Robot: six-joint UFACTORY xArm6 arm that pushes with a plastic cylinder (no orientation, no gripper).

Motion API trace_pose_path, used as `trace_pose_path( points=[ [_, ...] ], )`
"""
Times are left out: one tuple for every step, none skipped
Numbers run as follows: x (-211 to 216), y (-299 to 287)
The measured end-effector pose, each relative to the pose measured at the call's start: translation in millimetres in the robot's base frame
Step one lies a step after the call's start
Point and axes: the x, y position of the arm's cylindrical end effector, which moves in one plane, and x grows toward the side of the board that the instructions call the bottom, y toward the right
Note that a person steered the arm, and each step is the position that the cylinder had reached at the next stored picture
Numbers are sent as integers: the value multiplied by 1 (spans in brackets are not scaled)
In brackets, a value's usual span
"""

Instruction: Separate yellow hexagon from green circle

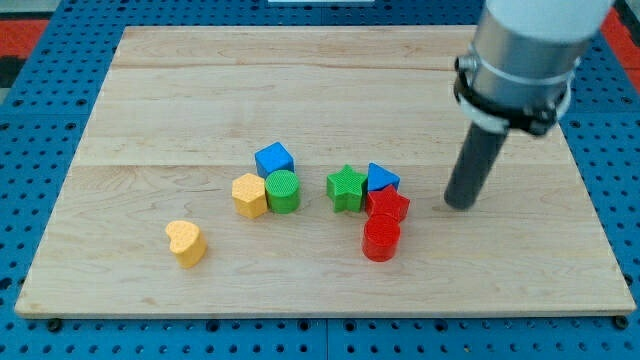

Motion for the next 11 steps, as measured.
trace_pose_path(
  points=[
    [-65,-23],
    [-118,-98],
    [-126,-196],
    [-117,-271],
    [-78,-260],
    [-66,-254],
    [-39,-262],
    [-5,-239],
    [25,-235],
    [29,-218],
    [28,-197]
  ],
)
